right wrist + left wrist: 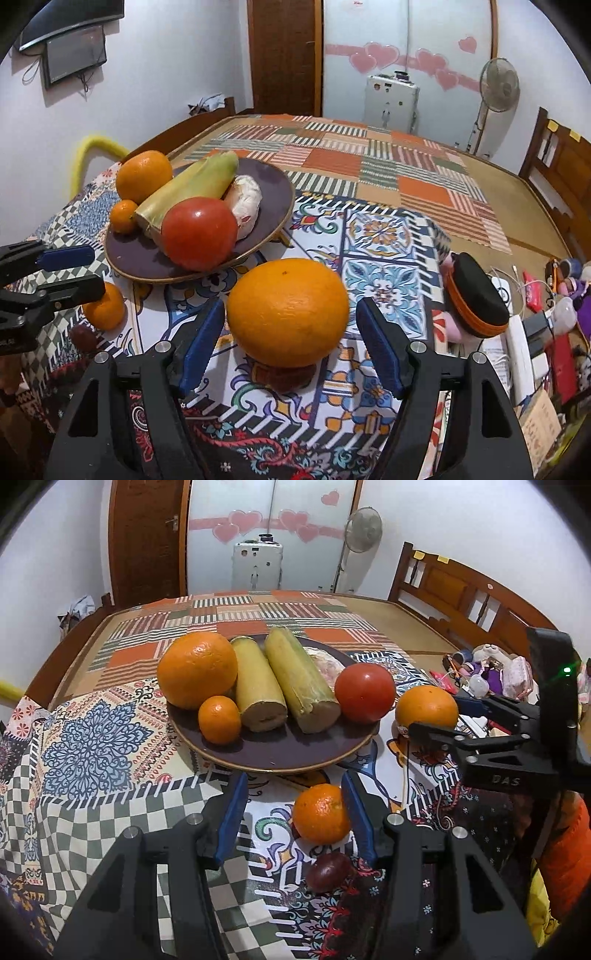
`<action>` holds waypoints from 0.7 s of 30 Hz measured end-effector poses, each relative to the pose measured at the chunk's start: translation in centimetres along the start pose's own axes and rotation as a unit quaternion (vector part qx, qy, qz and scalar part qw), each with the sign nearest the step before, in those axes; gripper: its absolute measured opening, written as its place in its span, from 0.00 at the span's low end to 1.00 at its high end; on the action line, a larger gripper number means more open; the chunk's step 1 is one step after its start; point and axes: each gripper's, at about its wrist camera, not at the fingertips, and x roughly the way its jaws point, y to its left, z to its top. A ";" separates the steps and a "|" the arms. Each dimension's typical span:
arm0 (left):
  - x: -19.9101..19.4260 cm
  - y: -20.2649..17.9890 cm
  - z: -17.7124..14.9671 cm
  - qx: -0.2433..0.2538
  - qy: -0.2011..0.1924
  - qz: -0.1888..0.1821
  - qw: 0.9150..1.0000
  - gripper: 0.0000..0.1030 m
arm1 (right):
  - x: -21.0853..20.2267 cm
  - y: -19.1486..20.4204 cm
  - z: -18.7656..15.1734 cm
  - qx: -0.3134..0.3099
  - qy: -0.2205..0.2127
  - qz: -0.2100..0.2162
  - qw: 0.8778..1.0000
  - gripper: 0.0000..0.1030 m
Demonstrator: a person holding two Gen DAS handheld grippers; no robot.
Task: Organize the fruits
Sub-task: 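Release the tangerine and tomato on the plate while right tool grasps a large orange, then grasp a second small tangerine with left tool while right lifts the large orange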
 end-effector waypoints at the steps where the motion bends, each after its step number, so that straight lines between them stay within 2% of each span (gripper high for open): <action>1: 0.0 0.0 0.0 -0.001 0.001 -0.002 1.000 0.51 | 0.2 0.0 0.0 0.000 0.002 0.003 1.000 0.67; 4: -0.1 -0.2 -0.1 -0.002 0.003 -0.010 1.000 0.51 | 0.1 -0.1 -0.1 0.003 -0.001 0.001 1.000 0.62; 7: 0.2 -0.6 -0.3 0.001 0.010 -0.018 1.000 0.51 | -0.1 -0.3 -0.2 0.010 -0.003 0.013 1.000 0.61; 14: 1.5 -0.9 -0.5 0.005 0.024 -0.015 1.000 0.50 | -1.8 -0.1 0.2 0.009 -0.031 0.011 0.999 0.61; 19: 1.7 -1.2 -0.4 0.008 0.026 -0.015 1.000 0.42 | -2.6 -0.1 0.7 0.010 -0.045 0.015 0.999 0.61; 21: 1.9 -1.4 -0.4 0.009 0.030 -0.026 0.999 0.37 | -2.8 -0.1 0.9 0.013 -0.050 0.019 0.999 0.61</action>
